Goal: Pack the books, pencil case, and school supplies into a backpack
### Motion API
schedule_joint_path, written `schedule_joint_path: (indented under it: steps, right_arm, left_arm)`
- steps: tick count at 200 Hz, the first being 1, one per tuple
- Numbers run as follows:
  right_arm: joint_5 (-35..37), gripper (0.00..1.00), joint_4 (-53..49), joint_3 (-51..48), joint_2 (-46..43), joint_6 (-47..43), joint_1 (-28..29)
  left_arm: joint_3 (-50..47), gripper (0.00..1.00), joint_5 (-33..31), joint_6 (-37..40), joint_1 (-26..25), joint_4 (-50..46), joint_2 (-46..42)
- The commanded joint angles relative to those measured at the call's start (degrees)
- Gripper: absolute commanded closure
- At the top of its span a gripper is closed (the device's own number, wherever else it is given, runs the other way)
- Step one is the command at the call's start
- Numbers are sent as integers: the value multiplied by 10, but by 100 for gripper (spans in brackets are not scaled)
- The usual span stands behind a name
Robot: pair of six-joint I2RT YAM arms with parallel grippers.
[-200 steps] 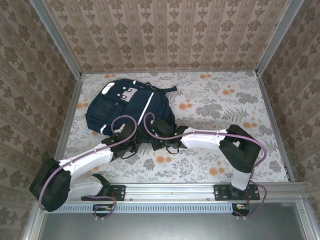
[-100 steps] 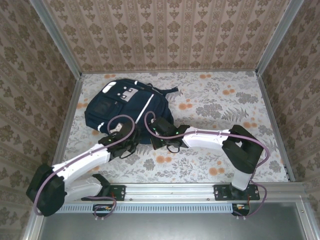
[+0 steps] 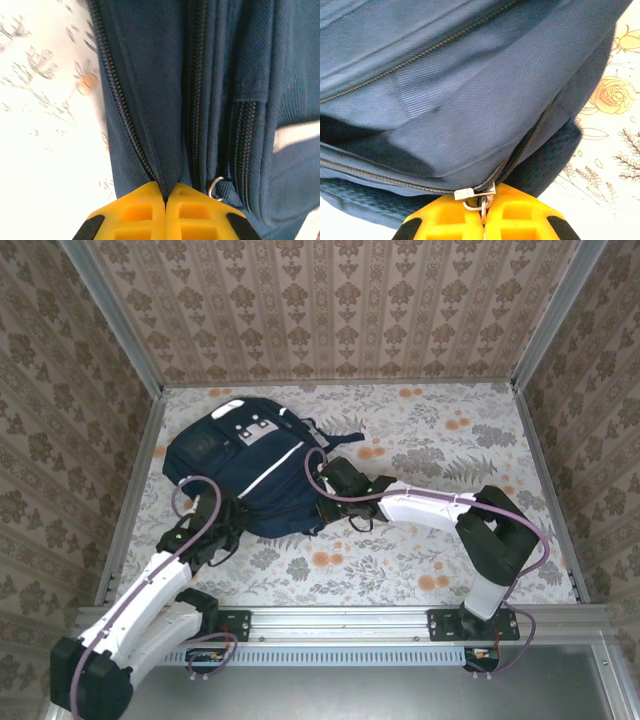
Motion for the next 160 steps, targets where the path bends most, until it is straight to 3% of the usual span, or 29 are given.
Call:
schedule_joint_path:
  steps: [1, 69, 103, 124, 139, 151, 160]
  right_arm:
    - [29, 100, -67, -4, -12, -22, -12]
    - [-31, 100, -52, 51, 21, 8, 87]
    - [-57, 100, -40, 102, 68, 18, 133]
    - [-62, 100, -42, 141, 94, 7, 153]
    - [-57, 100, -52, 166, 111, -4, 158]
    - [-56, 100, -48, 173, 119, -3, 158]
    - [-56, 100, -45, 175, 123, -3, 157]
  left_arm:
    - [2, 100, -6, 97, 95, -69, -1]
    - [65, 100, 67, 280, 326, -53, 84]
    - [113, 100, 81, 327, 382, -23, 162]
    - [145, 100, 123, 347, 404, -17, 220]
    - [164, 84, 143, 359, 404, -32, 238]
    - [163, 65, 162, 360, 403, -33, 229]
    - [158, 58, 175, 356, 403, -39, 216]
